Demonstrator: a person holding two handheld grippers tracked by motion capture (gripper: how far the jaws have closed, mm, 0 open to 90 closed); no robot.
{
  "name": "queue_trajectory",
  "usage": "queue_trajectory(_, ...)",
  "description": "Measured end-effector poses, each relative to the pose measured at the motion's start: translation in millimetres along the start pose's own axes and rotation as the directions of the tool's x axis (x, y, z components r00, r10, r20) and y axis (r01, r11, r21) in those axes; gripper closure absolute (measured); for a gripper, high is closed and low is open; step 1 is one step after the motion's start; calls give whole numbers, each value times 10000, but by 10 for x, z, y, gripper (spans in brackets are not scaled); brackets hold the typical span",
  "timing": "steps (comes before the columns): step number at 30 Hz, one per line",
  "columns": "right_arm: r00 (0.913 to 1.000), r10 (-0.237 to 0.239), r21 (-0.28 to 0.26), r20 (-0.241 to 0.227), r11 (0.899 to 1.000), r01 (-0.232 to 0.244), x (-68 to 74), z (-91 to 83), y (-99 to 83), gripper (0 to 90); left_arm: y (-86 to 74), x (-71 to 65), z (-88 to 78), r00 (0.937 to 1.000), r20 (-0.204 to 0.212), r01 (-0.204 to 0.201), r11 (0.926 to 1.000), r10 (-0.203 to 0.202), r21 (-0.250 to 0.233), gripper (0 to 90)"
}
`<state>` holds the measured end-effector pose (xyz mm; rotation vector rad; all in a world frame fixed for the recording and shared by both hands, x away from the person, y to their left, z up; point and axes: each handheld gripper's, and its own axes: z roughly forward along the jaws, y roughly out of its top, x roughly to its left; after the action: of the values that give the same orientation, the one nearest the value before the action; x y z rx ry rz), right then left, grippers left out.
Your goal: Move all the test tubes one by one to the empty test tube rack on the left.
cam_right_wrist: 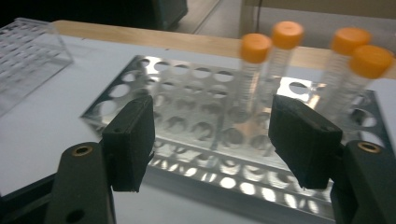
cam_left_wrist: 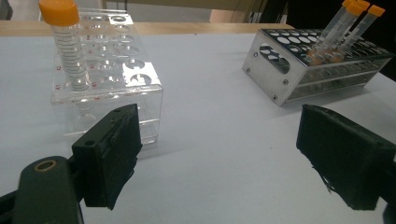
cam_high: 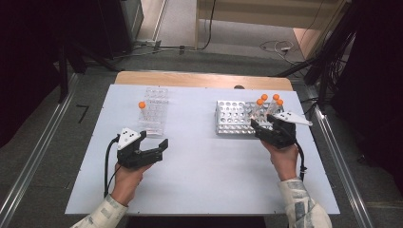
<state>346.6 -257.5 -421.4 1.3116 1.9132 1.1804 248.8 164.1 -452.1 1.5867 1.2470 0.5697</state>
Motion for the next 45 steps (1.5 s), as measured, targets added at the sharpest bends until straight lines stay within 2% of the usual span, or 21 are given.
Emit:
queue_trajectory(1,9993,153,-27,354,9999,-152,-109,19,7,307,-2,2,-1,10000,-25,14,10000,-14,-3,141)
queue_trajectory(2,9993,153,-27,354,9999,-152,-109,19,7,307,-3,4,-1,10000,-42,29,10000,-29,-10,141)
queue_trajectory(5,9957,430,-67,824,9991,-426,-243,76,12,316,-6,9,0,10000,-44,43,10000,-43,-24,142)
queue_trajectory(9,9876,688,-55,1411,9976,-687,-377,182,29,338,-4,20,-4,10000,-72,56,10000,-57,-82,144)
queue_trajectory(10,9826,807,46,1671,9966,-826,-439,258,28,357,-4,21,-6,9999,-88,71,9999,-72,-83,148)
queue_trajectory(13,9793,956,43,1783,9952,-979,-488,328,23,391,-10,22,0,9999,-124,76,9999,-77,-94,150)
queue_trajectory(15,9751,902,102,2025,9955,-943,-522,409,39,424,-11,22,2,9999,-105,51,10000,-52,-76,151)
queue_trajectory(20,9714,926,82,2184,9953,-967,-574,455,89,474,-17,24,6,10000,-85,21,10000,-22,-52,152)
queue_trajectory(23,9698,1185,96,2131,9923,-1233,-625,477,91,523,-19,17,7,10000,-34,1,10000,-1,-71,152)
queue_trajectory(29,9738,951,273,2066,9943,-1029,-601,539,70,584,-20,5,9,10000,-12,-47,10000,47,-48,154)
queue_trajectory(38,9688,974,313,2279,9937,-1072,-605,595,74,706,-23,1,9,10000,48,-55,10000,55,-30,162)
queue_trajectory(45,9701,874,181,2265,9954,-939,-591,545,114,713,-32,-3,22,9999,65,-81,10000,80,58,162)
